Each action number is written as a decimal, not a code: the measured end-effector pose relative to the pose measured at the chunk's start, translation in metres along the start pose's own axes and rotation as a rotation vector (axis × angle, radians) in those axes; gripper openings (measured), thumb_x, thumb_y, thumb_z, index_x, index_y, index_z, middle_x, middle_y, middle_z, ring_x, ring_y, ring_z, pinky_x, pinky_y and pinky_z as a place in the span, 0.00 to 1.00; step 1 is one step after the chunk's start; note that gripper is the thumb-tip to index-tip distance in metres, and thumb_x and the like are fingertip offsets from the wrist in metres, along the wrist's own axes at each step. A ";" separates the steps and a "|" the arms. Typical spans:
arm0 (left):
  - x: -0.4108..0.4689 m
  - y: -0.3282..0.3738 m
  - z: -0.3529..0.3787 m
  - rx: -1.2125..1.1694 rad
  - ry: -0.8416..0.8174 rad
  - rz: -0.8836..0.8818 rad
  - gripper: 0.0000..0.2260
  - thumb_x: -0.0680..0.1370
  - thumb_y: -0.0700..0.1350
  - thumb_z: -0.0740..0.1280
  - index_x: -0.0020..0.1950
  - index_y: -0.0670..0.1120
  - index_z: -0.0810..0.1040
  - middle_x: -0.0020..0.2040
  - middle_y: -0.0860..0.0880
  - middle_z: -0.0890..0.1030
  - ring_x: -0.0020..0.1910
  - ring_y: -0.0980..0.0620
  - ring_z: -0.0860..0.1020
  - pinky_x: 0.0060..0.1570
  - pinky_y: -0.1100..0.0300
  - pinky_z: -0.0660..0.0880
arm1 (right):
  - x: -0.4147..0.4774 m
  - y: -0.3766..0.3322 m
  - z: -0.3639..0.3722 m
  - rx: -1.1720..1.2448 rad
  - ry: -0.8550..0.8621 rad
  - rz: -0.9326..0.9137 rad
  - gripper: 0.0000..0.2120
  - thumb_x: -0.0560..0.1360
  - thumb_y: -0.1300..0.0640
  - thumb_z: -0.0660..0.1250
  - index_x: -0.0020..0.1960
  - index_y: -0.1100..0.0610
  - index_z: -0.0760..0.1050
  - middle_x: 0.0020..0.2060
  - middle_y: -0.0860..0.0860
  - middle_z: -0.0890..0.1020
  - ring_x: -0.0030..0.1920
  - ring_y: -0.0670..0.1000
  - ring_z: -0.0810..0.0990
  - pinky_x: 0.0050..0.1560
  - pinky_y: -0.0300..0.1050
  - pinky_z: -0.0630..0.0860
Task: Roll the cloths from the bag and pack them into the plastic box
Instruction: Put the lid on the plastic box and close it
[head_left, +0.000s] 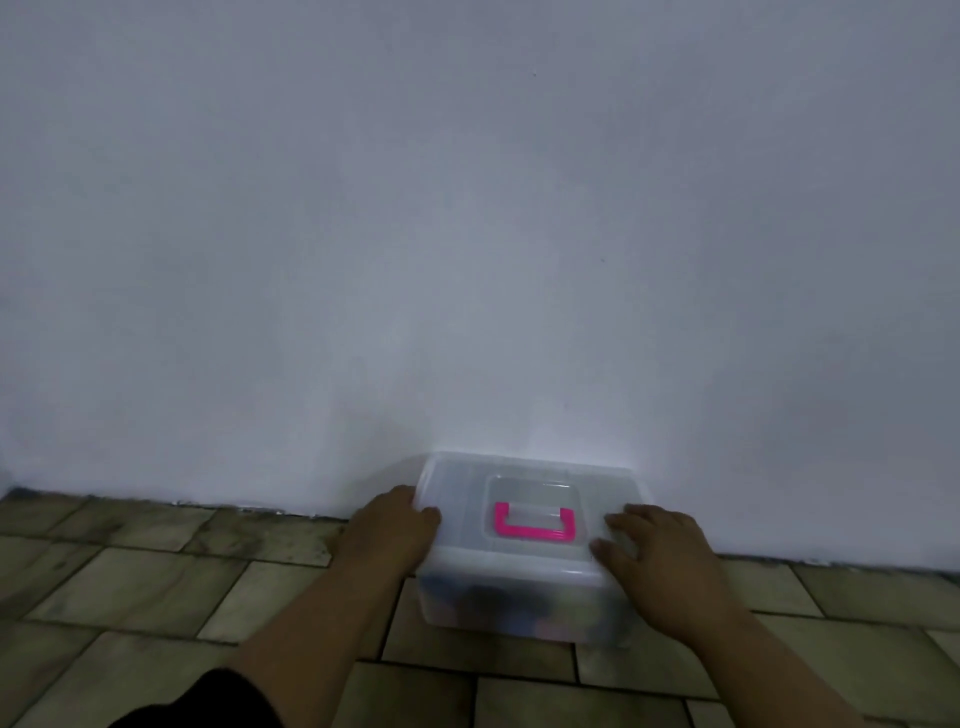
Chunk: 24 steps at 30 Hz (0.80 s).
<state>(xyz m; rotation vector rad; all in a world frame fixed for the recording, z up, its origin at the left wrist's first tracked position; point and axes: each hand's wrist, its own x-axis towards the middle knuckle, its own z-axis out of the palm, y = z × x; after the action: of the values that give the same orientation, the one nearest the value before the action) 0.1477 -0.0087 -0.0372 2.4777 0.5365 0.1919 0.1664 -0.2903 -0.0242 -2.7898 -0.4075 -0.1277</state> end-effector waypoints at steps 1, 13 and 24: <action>0.003 0.000 -0.001 0.023 0.000 -0.006 0.19 0.78 0.56 0.57 0.65 0.49 0.72 0.54 0.49 0.77 0.46 0.52 0.75 0.42 0.58 0.71 | 0.004 0.000 -0.002 0.014 0.005 0.008 0.22 0.79 0.40 0.56 0.68 0.47 0.71 0.69 0.47 0.71 0.68 0.51 0.68 0.69 0.45 0.63; 0.019 0.020 0.000 0.281 -0.001 -0.075 0.24 0.78 0.61 0.51 0.73 0.59 0.60 0.71 0.50 0.68 0.67 0.45 0.68 0.69 0.35 0.50 | 0.044 -0.004 0.005 -0.032 0.053 0.273 0.17 0.78 0.49 0.53 0.65 0.48 0.69 0.66 0.48 0.69 0.62 0.53 0.70 0.66 0.62 0.62; 0.010 0.028 0.003 -0.114 -0.013 -0.297 0.36 0.77 0.59 0.60 0.76 0.41 0.50 0.70 0.40 0.69 0.65 0.40 0.71 0.62 0.51 0.69 | 0.037 -0.007 -0.003 0.562 0.005 0.755 0.35 0.69 0.48 0.61 0.71 0.55 0.52 0.53 0.57 0.75 0.50 0.60 0.76 0.56 0.59 0.75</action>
<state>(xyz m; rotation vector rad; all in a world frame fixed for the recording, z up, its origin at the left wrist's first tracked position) 0.1662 -0.0266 -0.0231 2.2555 0.8541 0.0856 0.1999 -0.2747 -0.0147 -2.1994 0.5412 0.1354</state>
